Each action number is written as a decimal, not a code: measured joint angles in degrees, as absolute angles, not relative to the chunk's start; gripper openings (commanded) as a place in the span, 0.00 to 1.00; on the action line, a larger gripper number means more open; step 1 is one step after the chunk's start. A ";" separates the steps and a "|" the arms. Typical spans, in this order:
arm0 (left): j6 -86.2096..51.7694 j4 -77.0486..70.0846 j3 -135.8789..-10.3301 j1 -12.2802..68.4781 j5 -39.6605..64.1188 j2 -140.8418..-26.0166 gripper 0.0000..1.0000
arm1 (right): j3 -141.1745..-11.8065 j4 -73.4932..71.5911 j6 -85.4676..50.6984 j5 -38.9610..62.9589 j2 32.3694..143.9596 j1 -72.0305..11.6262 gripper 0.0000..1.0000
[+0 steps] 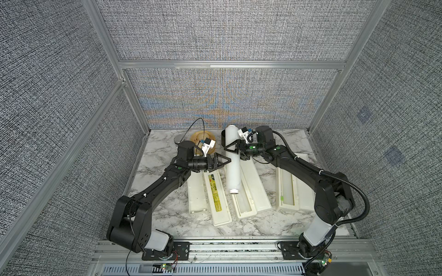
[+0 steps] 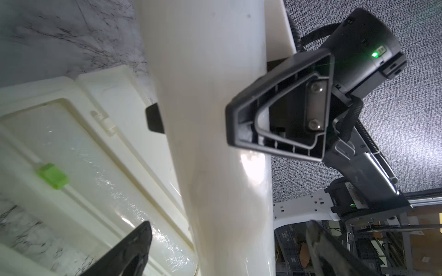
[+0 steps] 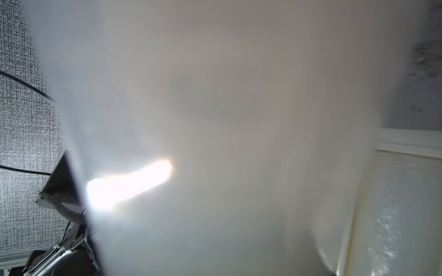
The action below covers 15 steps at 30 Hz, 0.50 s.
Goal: Put plastic wrap rolls into dispensers
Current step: Place the plastic wrap into the plastic wrap cutting box.
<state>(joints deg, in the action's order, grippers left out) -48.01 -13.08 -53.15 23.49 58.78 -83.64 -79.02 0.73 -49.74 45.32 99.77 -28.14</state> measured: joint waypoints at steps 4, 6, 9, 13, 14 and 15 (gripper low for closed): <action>-48.12 -13.47 -53.82 23.97 59.07 -85.01 0.99 | -79.07 -1.80 -51.92 46.48 100.12 -28.64 0.49; -48.29 -13.65 -54.43 24.18 59.05 -85.38 1.00 | -79.07 -3.01 -52.34 46.76 100.27 -28.99 0.49; -48.82 -14.15 -54.85 24.77 59.07 -85.82 0.99 | -79.07 -4.75 -54.08 46.81 100.95 -29.36 0.49; -50.59 -16.34 -54.85 25.87 59.02 -86.91 0.95 | -79.07 -4.99 -54.85 46.72 101.82 -30.00 0.48; -51.27 -16.78 -54.85 26.24 58.81 -87.11 0.92 | -79.07 -4.97 -55.07 46.72 102.02 -30.02 0.48; -51.40 -17.04 -54.83 26.30 58.78 -87.22 0.89 | -79.07 -4.91 -55.42 46.83 102.19 -30.06 0.48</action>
